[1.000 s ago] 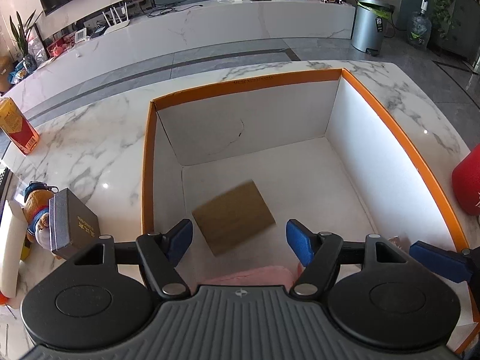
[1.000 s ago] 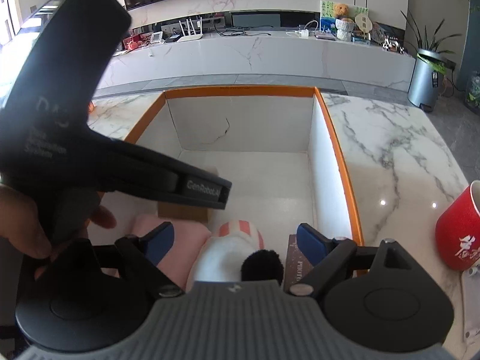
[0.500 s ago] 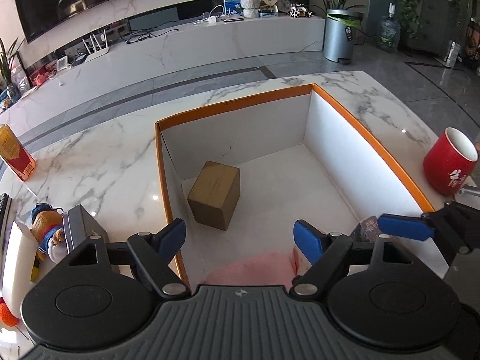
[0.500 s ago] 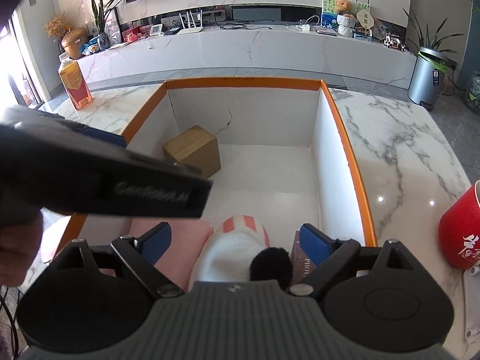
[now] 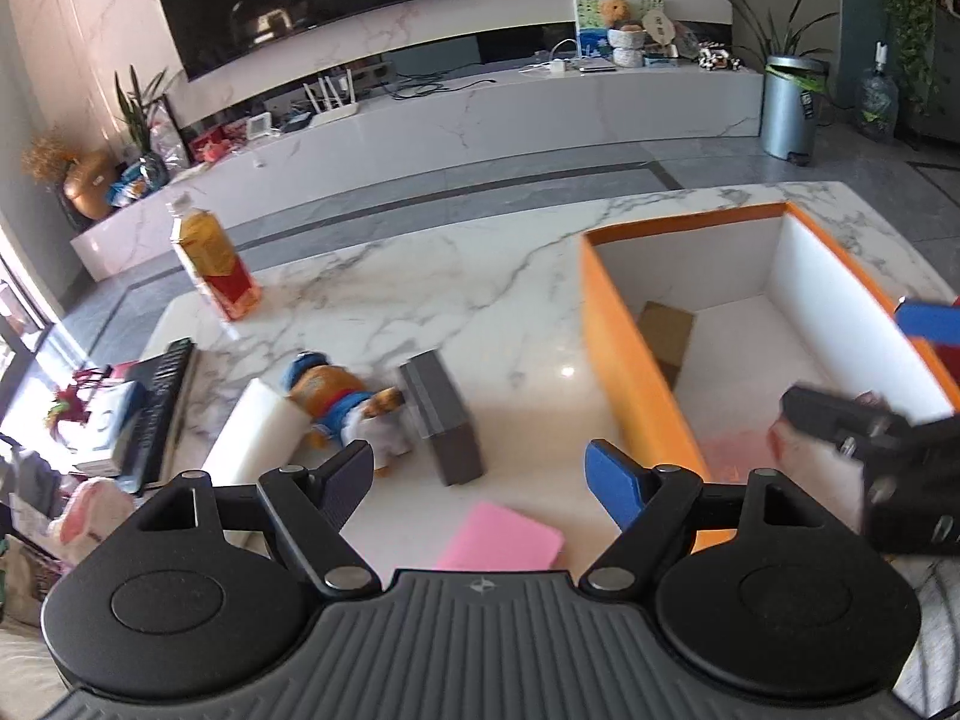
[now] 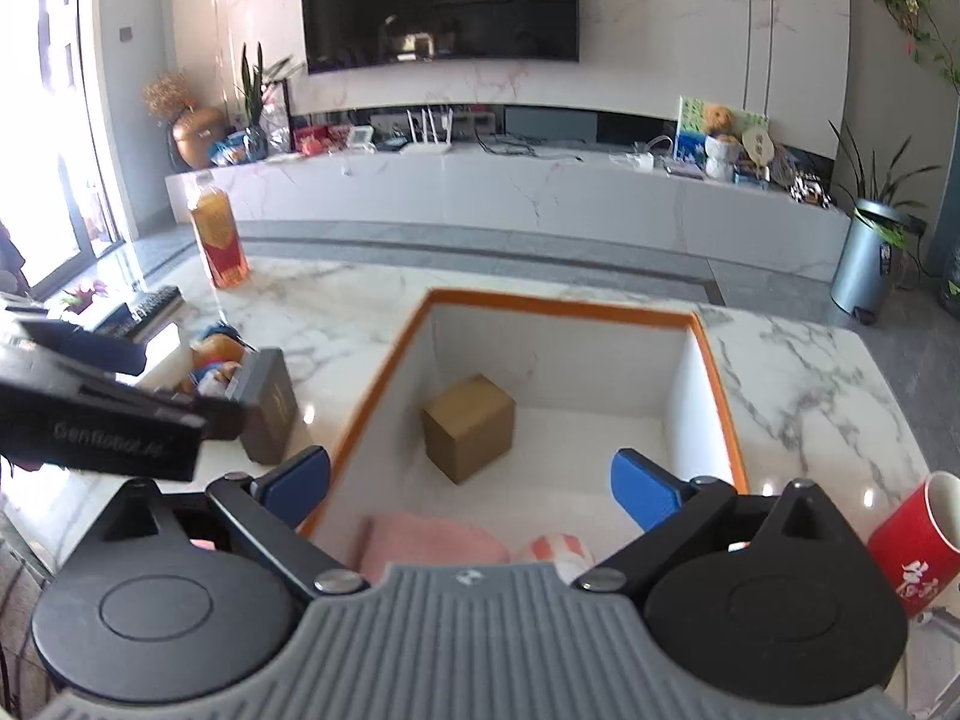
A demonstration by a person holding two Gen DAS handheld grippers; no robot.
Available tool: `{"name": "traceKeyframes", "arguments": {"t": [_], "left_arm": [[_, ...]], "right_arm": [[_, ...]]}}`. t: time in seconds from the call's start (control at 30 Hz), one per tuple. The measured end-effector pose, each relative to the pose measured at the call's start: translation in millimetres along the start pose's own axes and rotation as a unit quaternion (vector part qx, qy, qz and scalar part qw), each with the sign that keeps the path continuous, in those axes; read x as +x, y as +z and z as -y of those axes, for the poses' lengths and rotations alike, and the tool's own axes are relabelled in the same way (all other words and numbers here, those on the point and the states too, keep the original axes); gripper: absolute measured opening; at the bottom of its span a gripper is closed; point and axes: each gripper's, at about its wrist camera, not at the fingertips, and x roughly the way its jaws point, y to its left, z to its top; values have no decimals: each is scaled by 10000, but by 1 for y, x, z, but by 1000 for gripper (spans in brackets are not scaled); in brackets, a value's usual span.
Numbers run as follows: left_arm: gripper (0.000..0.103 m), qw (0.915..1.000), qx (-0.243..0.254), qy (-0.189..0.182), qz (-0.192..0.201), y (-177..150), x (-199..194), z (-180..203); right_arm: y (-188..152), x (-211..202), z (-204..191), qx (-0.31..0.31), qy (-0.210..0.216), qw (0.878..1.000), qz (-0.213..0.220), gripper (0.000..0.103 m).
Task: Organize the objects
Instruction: 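Withdraw both open tools from the orange box toward the table items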
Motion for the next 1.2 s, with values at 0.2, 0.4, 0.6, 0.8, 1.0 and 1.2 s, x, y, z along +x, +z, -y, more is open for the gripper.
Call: {"name": "traceKeyframes", "arguments": {"t": [0.2,0.4,0.6,0.8,1.0,1.2], "left_arm": [[92,9982,-493,285,178,-35,-4,-47],[92,9940,-1055,63,269,-53,6,-87],[90,9898,-1374,104,357,-71,17,-112],[74,9821,-1869,-142,158,-78,29,-130],[72,9846,-1716,203,-253,-82,34,-128],[71,9902,-1372,-104,-231,-87,35,-113]], "right_arm": [[17,-17,-33,354,236,9972,609,101],[18,-2,-78,130,598,9973,412,101],[8,32,-124,-479,931,9943,-216,101],[-12,64,-160,-1189,1152,9829,-811,101],[-25,86,-166,-1257,1186,9778,-1189,101],[-27,91,-165,-1208,1161,9778,-1258,101]]}}
